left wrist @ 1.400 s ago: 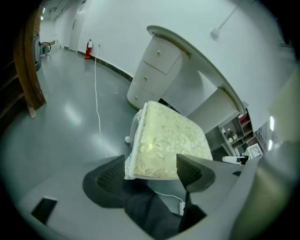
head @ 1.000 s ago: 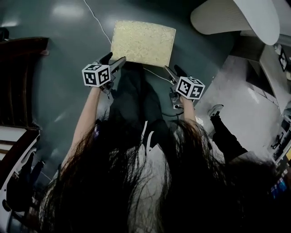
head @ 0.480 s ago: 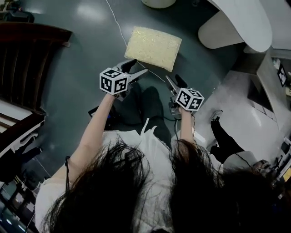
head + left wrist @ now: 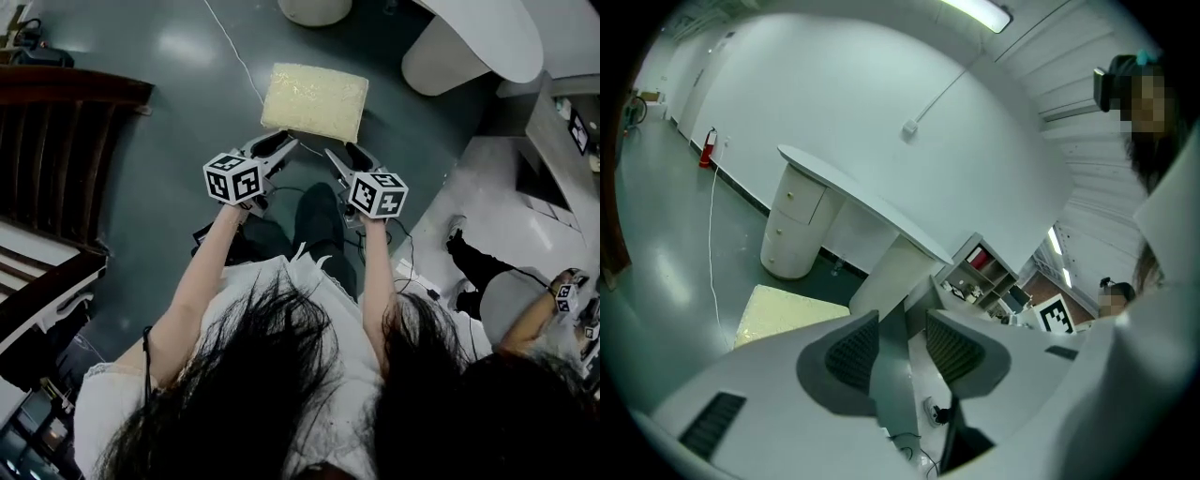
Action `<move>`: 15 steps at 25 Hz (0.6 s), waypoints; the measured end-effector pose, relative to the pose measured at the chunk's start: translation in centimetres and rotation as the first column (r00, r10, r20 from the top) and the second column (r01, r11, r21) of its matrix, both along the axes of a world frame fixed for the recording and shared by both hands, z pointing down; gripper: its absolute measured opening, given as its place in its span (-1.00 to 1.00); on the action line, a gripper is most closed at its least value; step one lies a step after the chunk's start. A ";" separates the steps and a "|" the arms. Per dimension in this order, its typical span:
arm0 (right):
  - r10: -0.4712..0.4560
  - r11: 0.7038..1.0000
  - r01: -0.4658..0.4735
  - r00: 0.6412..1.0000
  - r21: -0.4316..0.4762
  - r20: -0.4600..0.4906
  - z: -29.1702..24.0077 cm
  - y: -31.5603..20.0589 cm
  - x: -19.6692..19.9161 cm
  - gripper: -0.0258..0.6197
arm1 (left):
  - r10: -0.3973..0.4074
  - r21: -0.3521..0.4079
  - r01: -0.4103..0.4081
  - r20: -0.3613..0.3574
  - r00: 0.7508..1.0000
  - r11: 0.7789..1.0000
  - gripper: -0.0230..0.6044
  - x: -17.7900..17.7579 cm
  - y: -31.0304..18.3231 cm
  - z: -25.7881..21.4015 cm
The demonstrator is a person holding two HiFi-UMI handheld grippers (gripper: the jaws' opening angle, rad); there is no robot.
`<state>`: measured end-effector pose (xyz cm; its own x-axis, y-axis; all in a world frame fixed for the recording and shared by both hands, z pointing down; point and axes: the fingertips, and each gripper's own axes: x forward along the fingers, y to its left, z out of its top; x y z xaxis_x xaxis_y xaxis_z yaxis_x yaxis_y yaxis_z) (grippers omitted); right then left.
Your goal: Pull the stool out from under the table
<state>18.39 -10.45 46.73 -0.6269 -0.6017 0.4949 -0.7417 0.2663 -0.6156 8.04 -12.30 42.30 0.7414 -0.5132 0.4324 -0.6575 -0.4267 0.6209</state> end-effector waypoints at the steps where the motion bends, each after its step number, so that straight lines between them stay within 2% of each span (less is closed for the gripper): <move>1: 0.002 1.000 -0.002 1.000 0.009 -0.007 -0.3 0.2 -0.4 -0.10 | 0.010 0.007 -0.010 0.004 1.000 1.000 -0.41 -0.1 0.2 -0.2; 3: 0.022 0.999 -0.021 1.000 0.024 -0.019 -0.7 0.4 -1.0 -0.35 | 0.038 0.021 -0.038 0.016 0.999 0.999 -0.43 -0.4 0.5 -0.3; 4: 0.033 0.999 -0.032 0.999 0.030 -0.021 -0.9 0.5 -1.2 -0.38 | 0.051 0.029 -0.052 0.023 0.998 0.998 -0.44 -0.7 0.7 -0.3; 10: 0.058 0.997 -0.055 0.997 0.055 -0.047 -1.7 2.8 -3.5 -0.47 | 0.099 0.077 -0.101 0.032 0.995 0.992 -0.46 -3.0 2.4 -0.7; 15: 0.057 0.995 -0.050 0.995 0.084 -0.082 -3.0 6.4 -7.1 -0.51 | 0.152 0.100 -0.153 0.021 0.988 0.983 -0.47 -5.9 6.1 -1.8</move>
